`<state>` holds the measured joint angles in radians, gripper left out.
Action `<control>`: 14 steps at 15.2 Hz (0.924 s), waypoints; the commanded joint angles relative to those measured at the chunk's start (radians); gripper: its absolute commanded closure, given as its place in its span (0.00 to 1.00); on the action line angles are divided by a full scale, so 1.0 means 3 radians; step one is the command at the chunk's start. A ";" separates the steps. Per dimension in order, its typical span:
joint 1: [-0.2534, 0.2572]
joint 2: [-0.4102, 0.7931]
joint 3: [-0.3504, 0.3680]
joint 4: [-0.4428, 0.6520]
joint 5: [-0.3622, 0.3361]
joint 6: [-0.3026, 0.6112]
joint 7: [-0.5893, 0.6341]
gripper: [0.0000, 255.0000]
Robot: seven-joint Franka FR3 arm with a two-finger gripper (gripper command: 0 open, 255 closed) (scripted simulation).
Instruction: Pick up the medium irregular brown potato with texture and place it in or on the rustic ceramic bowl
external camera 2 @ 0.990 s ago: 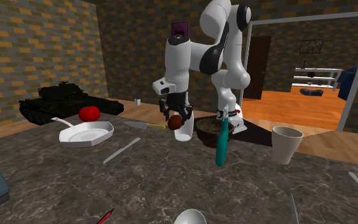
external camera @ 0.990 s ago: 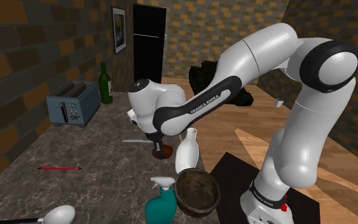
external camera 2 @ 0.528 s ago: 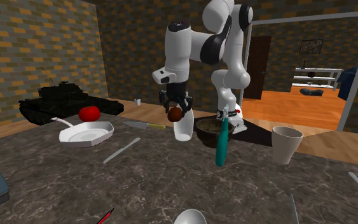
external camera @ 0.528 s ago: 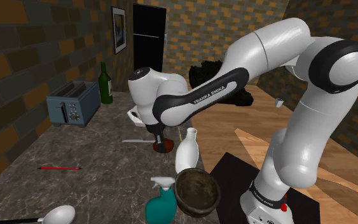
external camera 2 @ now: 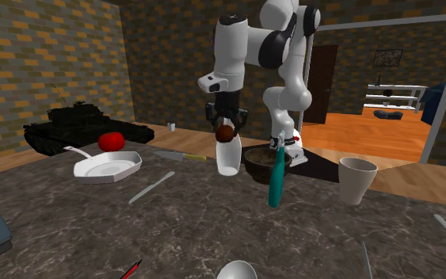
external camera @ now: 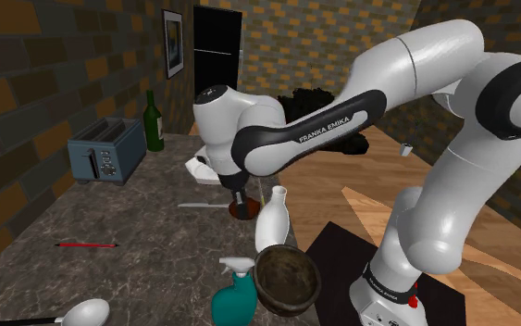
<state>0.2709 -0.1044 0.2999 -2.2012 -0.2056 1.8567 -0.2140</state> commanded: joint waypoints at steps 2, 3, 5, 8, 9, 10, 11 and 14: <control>0.0090 -0.0325 0.0067 -0.0301 0.0145 -0.0026 0.0067 1.00; 0.0124 -0.0434 0.0089 -0.0393 0.0197 -0.0042 0.0088 1.00; 0.0200 -0.0649 0.0133 -0.0568 0.0304 -0.0084 0.0133 1.00; 0.0331 -0.0968 0.0204 -0.0800 0.0475 -0.0173 0.0208 1.00; 0.0380 -0.1072 0.0229 -0.0870 0.0535 -0.0210 0.0236 1.00; 0.0431 -0.1176 0.0254 -0.0935 0.0595 -0.0249 0.0266 1.00; 0.0484 -0.1278 0.0281 -0.0997 0.0656 -0.0292 0.0298 1.00; 0.0587 -0.1444 0.0339 -0.1132 0.0772 -0.0329 0.0372 1.00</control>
<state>0.4394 -0.5285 0.3959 -2.5321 0.0169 1.7596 -0.1097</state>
